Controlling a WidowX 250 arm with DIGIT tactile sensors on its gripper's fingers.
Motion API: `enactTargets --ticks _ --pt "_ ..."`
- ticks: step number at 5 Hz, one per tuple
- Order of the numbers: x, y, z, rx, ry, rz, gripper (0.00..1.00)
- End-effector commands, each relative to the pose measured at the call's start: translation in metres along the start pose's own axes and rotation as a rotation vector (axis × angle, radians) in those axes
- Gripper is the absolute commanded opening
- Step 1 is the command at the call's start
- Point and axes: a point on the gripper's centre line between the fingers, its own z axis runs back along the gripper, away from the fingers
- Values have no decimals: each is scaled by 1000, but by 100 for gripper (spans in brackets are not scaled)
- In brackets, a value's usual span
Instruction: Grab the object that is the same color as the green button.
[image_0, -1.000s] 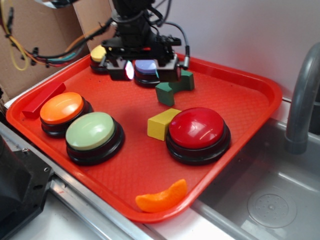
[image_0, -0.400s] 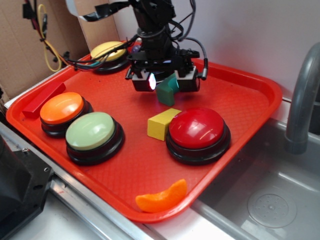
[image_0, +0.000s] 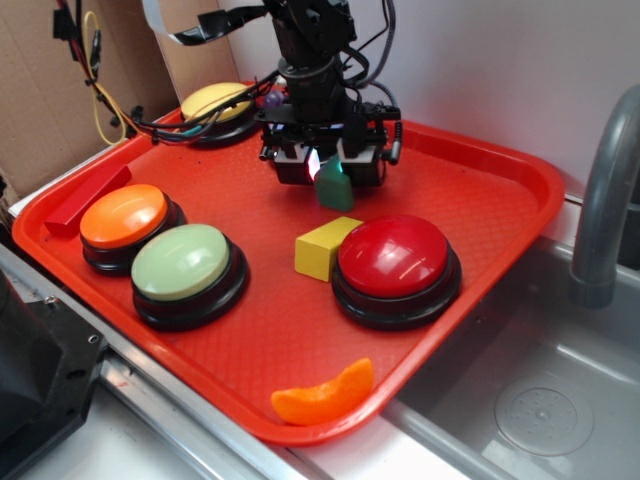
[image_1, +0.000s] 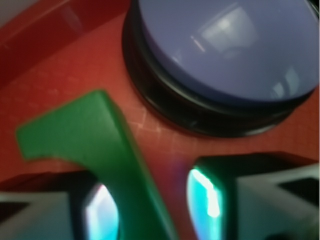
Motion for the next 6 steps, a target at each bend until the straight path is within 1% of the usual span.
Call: enactTargets --ticks 1,2,3,4,5,6 --pt "5 -8 55 3 -57 -174 0" --pt "2 3 90 3 -14 -279 0" --pt "-7 26 129 -28 18 -351 0" --pt "-17 49 153 -41 54 -360 0" --pt "-24 66 161 -36 73 -310 0" --pt "-22 78 155 -39 134 -210 0"
